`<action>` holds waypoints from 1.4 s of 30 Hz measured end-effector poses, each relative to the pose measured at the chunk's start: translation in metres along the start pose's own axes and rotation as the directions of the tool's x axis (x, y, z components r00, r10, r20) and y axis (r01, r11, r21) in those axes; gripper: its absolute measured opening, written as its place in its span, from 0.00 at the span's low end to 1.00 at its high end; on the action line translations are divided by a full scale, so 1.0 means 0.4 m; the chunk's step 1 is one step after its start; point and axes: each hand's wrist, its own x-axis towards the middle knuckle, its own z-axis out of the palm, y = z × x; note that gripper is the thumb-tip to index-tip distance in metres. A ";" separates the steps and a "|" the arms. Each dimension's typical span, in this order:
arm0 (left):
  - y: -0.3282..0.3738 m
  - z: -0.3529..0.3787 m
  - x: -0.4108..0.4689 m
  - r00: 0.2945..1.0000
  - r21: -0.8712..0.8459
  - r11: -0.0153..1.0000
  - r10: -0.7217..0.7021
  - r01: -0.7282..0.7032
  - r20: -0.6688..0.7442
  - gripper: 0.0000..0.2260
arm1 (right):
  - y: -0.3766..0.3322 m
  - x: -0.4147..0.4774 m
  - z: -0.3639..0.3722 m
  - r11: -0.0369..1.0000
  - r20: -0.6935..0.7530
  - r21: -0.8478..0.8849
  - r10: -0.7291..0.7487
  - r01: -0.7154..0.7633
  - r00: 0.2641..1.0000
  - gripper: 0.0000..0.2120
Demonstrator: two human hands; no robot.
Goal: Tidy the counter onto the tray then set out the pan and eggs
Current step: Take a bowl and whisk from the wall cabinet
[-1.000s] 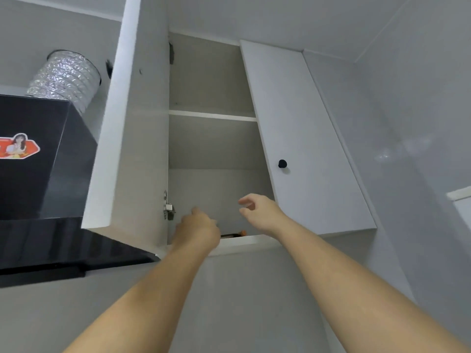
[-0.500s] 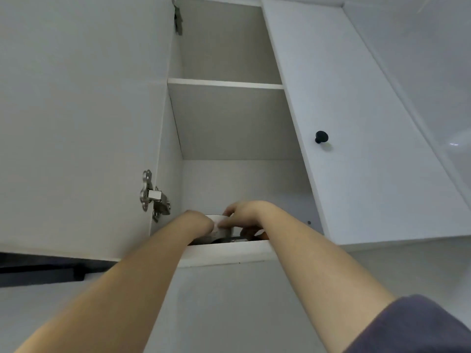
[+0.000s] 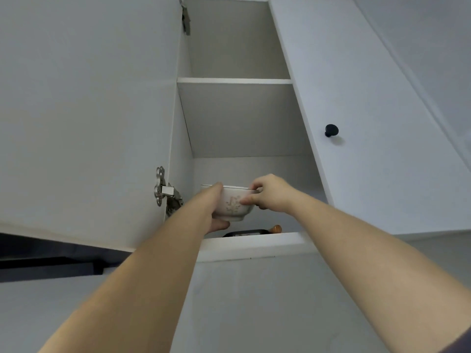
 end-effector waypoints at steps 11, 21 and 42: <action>-0.001 -0.001 -0.026 0.972 -0.369 0.916 0.209 -0.158 0.104 0.22 | 0.026 -0.062 -0.029 0.968 -0.189 0.159 -0.162 0.192 0.969 0.07; -0.014 0.007 -0.053 0.935 -0.431 0.851 0.351 -0.298 0.045 0.30 | 0.043 -0.073 -0.027 0.957 0.143 -0.057 0.288 -0.283 0.947 0.16; -0.056 -0.052 -0.116 0.900 -0.492 0.810 0.421 -0.319 0.111 0.22 | -0.003 -0.077 -0.013 0.980 -0.253 -0.113 0.134 -0.167 0.958 0.13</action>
